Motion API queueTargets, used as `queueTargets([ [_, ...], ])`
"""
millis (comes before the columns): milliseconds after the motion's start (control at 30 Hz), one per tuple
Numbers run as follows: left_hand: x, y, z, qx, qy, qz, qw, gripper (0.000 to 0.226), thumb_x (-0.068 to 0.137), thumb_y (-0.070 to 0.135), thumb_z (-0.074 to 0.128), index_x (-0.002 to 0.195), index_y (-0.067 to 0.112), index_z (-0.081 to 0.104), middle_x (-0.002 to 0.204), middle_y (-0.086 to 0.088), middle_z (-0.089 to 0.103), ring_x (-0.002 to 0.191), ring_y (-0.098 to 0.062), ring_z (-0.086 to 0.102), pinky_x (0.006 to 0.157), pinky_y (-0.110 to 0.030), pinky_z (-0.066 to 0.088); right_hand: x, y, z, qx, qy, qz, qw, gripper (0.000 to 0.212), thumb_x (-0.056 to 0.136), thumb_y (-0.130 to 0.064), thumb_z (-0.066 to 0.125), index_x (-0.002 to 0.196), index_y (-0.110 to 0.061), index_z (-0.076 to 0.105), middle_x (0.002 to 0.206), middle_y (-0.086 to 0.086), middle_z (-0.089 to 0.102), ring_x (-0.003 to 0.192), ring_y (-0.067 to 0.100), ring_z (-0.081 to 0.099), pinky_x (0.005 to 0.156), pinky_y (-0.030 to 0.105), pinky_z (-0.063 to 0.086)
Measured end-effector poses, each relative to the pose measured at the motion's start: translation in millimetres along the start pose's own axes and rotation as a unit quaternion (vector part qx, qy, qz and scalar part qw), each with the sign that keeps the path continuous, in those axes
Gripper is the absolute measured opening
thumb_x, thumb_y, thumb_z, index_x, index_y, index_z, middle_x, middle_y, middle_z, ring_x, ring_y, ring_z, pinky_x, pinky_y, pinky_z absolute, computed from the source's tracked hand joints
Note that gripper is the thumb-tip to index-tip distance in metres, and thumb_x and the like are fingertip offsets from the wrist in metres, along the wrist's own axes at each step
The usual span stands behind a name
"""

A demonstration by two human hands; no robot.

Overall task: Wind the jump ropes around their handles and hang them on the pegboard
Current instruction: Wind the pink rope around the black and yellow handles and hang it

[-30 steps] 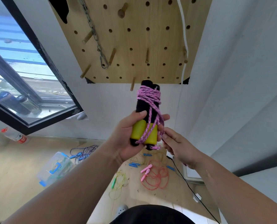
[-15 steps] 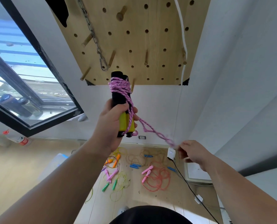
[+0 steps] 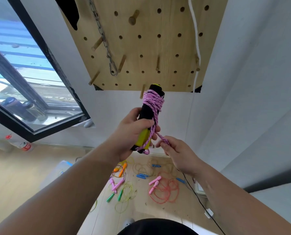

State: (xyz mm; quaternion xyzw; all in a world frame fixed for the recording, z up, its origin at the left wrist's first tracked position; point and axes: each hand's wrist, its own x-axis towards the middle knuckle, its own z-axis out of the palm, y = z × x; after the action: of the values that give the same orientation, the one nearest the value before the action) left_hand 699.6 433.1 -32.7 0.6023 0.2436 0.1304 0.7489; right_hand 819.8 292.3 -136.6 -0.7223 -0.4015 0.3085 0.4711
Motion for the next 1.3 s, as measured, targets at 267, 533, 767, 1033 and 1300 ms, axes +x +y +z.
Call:
queueTargets([
  [267,-2,-7,-14,0.002,0.040,-0.004,0.999,0.037,0.089,0.012,0.061,0.125,0.010,0.052,0.092,-0.022,0.069,0.076,-0.033,0.064,0.067,-0.046,0.047,-9,14,-15,0.075,-0.124,0.113,0.983,0.028,0.109,-0.026,0.042,0.102,-0.014,0.066,0.077,0.001,0.065,0.074,0.025,0.055,0.077,0.045,0.046],
  [533,-8,-7,-11,-0.016,-0.093,-0.043,0.995,0.053,0.080,0.013,0.067,0.129,0.001,0.053,0.105,-0.034,0.067,0.077,-0.037,0.062,0.066,-0.042,0.050,-6,-7,-10,0.172,-0.146,0.072,0.972,0.030,0.107,-0.029,0.044,0.092,-0.009,0.063,0.061,0.004,0.037,0.055,0.017,0.039,0.054,0.024,0.041],
  [767,-21,-16,-16,0.168,-0.236,-0.117,0.950,0.044,0.073,0.009,0.079,0.115,0.002,0.072,0.092,-0.013,0.072,0.076,-0.027,0.068,0.066,-0.027,0.056,2,9,-48,-0.087,-0.108,0.082,0.987,0.030,0.097,-0.020,0.064,0.071,-0.031,0.072,0.063,-0.006,0.062,0.057,0.006,0.051,0.060,0.026,0.042],
  [1033,8,-52,-3,0.559,-0.116,-0.061,0.818,0.028,0.067,0.018,0.083,0.088,0.021,0.065,0.079,0.006,0.063,0.070,-0.019,0.060,0.054,-0.023,0.045,47,-57,-31,-0.360,-0.103,0.019,0.927,0.033,0.098,-0.030,0.058,0.073,-0.011,0.069,0.077,0.010,0.068,0.072,0.027,0.060,0.066,0.038,0.043],
  [1300,32,-36,-23,0.269,0.117,-0.096,0.951,0.061,0.044,0.024,0.087,0.097,0.016,0.058,0.089,-0.018,0.069,0.071,-0.029,0.063,0.063,-0.040,0.050,12,-63,11,-0.305,0.093,-0.080,0.944,0.020,0.104,-0.024,0.045,0.106,-0.017,0.064,0.096,-0.002,0.066,0.085,0.021,0.059,0.072,0.038,0.045],
])
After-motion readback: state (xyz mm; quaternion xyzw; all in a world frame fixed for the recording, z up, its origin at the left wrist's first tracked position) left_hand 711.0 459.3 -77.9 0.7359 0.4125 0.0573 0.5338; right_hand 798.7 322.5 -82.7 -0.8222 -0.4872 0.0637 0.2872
